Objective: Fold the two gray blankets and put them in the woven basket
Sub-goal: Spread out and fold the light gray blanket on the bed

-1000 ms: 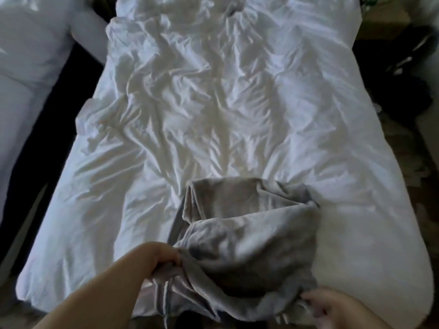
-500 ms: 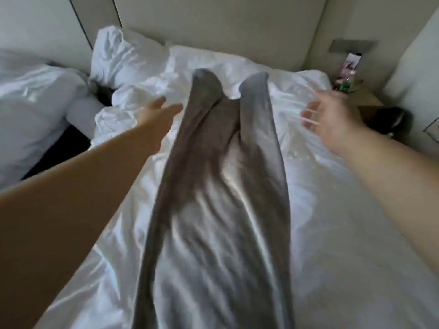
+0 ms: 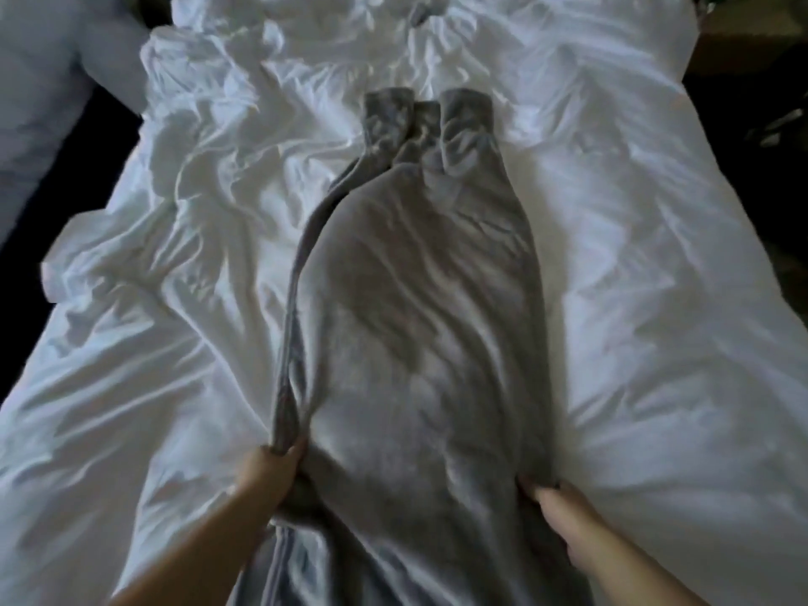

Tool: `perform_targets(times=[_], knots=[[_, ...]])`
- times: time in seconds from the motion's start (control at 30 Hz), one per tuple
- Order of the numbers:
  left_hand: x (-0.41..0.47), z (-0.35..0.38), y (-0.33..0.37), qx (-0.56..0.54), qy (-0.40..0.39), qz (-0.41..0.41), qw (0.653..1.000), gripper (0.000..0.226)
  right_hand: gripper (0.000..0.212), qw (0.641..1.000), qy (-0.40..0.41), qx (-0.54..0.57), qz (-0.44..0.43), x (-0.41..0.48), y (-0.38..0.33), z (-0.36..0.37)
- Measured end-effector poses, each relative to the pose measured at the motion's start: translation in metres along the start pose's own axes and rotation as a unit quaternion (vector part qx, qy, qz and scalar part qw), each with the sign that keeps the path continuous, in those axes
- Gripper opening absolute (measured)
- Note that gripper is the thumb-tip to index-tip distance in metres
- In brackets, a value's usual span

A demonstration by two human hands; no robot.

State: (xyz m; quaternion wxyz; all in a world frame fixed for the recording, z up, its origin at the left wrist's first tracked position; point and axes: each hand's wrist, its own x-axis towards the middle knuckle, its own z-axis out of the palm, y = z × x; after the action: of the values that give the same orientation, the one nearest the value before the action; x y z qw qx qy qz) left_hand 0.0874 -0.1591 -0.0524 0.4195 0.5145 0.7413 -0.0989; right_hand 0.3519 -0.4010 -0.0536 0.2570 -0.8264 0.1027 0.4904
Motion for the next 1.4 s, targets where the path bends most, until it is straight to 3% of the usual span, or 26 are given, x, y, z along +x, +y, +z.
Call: perform_targets(times=[0.07, 0.13, 0.2, 0.27, 0.33, 0.4, 0.5, 0.57, 0.67, 0.77, 0.87, 0.97, 1.07, 1.13, 1.23, 1.4], knots=[[-0.001, -0.009, 0.017, -0.016, 0.009, 0.029, 0.999, 0.048, 0.038, 0.999, 0.017, -0.027, -0.042, -0.001, -0.028, -0.007], [0.002, -0.038, 0.064, -0.034, 0.061, 0.093, 0.993, 0.045, 0.042, 0.987, 0.089, -0.033, -0.129, -0.004, -0.090, -0.030], [0.008, -0.080, 0.131, -0.116, 0.130, 0.161, 0.971, 0.047, 0.042, 0.968, 0.136, 0.058, -0.205, -0.015, -0.172, -0.063], [0.008, -0.125, 0.196, -0.188, 0.159, 0.230, 0.941, 0.053, 0.032, 0.939, 0.123, 0.165, -0.275, -0.032, -0.247, -0.093], [0.002, -0.153, 0.232, -0.245, 0.090, 0.245, 0.934, 0.054, 0.043, 0.924, 0.118, 0.170, -0.322, -0.044, -0.291, -0.116], [-0.001, -0.155, 0.230, -0.198, 0.036, 0.202, 0.958, 0.056, 0.064, 0.939, 0.163, 0.062, -0.298, -0.047, -0.298, -0.124], [0.018, -0.110, 0.172, -0.051, 0.041, 0.188, 0.980, 0.059, 0.038, 0.954, 0.166, -0.047, -0.244, -0.022, -0.230, -0.110], [0.023, -0.068, 0.108, -0.027, 0.014, 0.136, 0.990, 0.069, 0.037, 0.979, 0.110, -0.077, -0.155, -0.003, -0.155, -0.085], [0.010, -0.019, 0.020, 0.056, 0.012, 0.056, 0.997, 0.060, 0.030, 0.997, 0.030, -0.071, -0.022, 0.012, -0.035, -0.040], [-0.009, 0.004, -0.023, 0.142, 0.094, 0.140, 0.975, 0.042, 0.030, 0.980, 0.130, -0.145, -0.044, 0.000, 0.049, -0.007], [-0.028, 0.004, -0.047, 0.082, 0.109, 0.176, 0.975, 0.032, 0.026, 0.983, 0.140, -0.086, -0.086, -0.025, 0.078, -0.001], [-0.048, -0.009, -0.087, 0.110, 0.045, 0.131, 0.984, 0.033, 0.025, 0.993, 0.087, -0.039, -0.069, -0.053, 0.097, -0.016], [-0.069, -0.021, -0.128, 0.152, -0.055, 0.021, 0.987, 0.034, 0.015, 0.999, 0.008, -0.047, -0.022, -0.077, 0.112, -0.037], [-0.082, -0.024, -0.144, 0.065, -0.066, -0.037, 0.995, 0.035, 0.013, 0.999, -0.014, -0.044, 0.018, -0.088, 0.120, -0.050], [-0.099, -0.032, -0.149, -0.134, -0.044, -0.043, 0.989, 0.027, 0.009, 0.999, 0.000, 0.042, 0.008, -0.099, 0.118, -0.069], [-0.146, -0.055, -0.136, -0.400, -0.012, -0.043, 0.915, 0.011, 0.005, 0.962, -0.003, 0.269, -0.041, -0.119, 0.108, -0.095]])
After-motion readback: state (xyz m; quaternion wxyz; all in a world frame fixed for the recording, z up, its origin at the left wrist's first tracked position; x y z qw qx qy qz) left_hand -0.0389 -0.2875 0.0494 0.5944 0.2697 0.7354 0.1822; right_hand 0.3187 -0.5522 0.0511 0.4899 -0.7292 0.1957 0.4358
